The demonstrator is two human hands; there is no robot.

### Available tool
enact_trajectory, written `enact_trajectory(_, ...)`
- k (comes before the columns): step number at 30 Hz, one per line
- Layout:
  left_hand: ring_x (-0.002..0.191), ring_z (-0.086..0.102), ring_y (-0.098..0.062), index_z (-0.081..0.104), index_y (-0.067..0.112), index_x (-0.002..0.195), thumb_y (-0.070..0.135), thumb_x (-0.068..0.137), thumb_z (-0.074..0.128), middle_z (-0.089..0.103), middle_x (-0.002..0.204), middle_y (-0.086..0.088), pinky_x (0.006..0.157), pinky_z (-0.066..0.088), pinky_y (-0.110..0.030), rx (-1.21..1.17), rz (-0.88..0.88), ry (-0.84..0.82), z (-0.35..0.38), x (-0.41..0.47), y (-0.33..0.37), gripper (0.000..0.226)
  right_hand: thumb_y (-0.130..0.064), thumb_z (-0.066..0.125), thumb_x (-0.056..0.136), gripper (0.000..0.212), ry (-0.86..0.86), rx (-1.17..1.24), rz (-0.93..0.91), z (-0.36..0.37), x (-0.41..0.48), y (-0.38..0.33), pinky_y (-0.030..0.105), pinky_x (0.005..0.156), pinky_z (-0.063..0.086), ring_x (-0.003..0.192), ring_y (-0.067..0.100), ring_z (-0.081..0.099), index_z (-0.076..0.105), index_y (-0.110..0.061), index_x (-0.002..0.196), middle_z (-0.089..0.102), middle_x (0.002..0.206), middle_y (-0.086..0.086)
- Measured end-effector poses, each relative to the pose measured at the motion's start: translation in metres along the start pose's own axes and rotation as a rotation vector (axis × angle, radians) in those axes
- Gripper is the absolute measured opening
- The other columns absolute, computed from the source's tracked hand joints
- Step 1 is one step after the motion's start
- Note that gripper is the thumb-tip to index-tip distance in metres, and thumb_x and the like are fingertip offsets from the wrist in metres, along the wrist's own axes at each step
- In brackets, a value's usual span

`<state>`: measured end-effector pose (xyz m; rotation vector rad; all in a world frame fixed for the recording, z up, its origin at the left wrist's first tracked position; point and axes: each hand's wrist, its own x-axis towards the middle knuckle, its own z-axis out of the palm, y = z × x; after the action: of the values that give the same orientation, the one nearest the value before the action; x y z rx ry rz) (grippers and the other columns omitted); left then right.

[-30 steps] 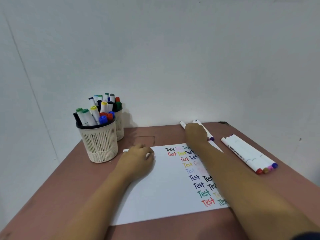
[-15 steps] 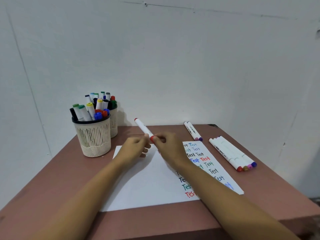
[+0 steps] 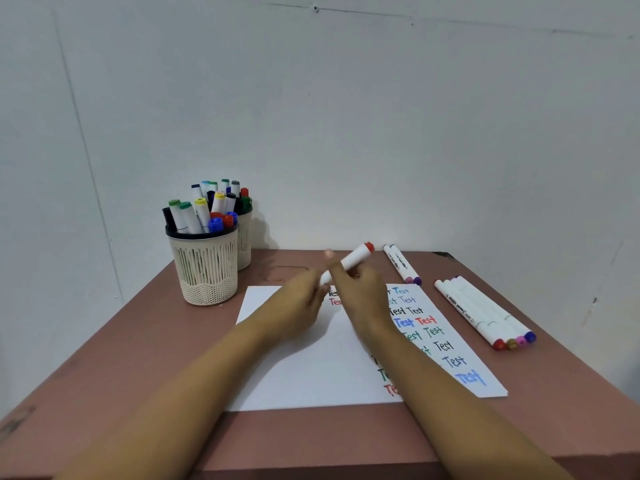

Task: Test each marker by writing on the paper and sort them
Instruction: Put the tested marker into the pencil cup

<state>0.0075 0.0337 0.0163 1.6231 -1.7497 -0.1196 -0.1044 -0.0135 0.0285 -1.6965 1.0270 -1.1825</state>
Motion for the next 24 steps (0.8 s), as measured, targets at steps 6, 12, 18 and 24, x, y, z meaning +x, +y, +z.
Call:
enact_trajectory(6,0.061,0.039,-0.019,0.026,0.027,0.07,0.03,0.1,0.039,0.039,0.062,0.01,0.055,0.022,-0.033,0.157,0.025,0.0,0.001,-0.003,0.007,0.033,-0.034,0.05,0.093,0.045,0.033,-0.031,0.082,-0.001,0.004,-0.001,0.03,0.058,0.031,0.051,0.015,0.038,0.04,-0.016,0.053,0.038,0.047,-0.007)
enact_trajectory(12,0.047,0.035,-0.007,0.042,0.022,0.066,0.031,0.096,0.049,0.035,0.053,0.009,0.047,0.024,-0.021,-0.101,0.0,0.05,0.001,-0.001,0.016,0.032,-0.021,0.048,0.094,0.044,0.007,0.048,-0.004,-0.006,0.005,-0.005,0.026,0.05,0.029,0.043,0.01,0.037,0.036,-0.014,0.052,0.036,0.044,-0.008)
enact_trajectory(18,0.046,0.028,-0.006,0.057,-0.001,0.079,0.027,0.094,0.054,0.035,0.055,0.004,0.048,0.023,-0.021,-0.344,-0.026,0.047,-0.003,-0.002,0.022,0.032,-0.022,0.049,0.096,0.044,-0.003,0.101,-0.101,-0.007,0.007,-0.005,0.017,0.043,0.028,0.038,0.004,0.033,0.034,-0.014,0.056,0.032,0.036,-0.013)
enact_trajectory(24,0.039,0.023,-0.005,0.058,0.001,0.08,0.024,0.094,0.054,0.029,0.041,0.012,0.04,0.021,-0.014,-0.482,-0.102,0.01,-0.006,-0.005,0.027,0.027,-0.021,0.049,0.098,0.047,-0.042,0.095,-0.166,-0.011,0.004,-0.009,0.012,0.039,0.027,0.035,0.004,0.034,0.033,-0.013,0.054,0.032,0.034,-0.013)
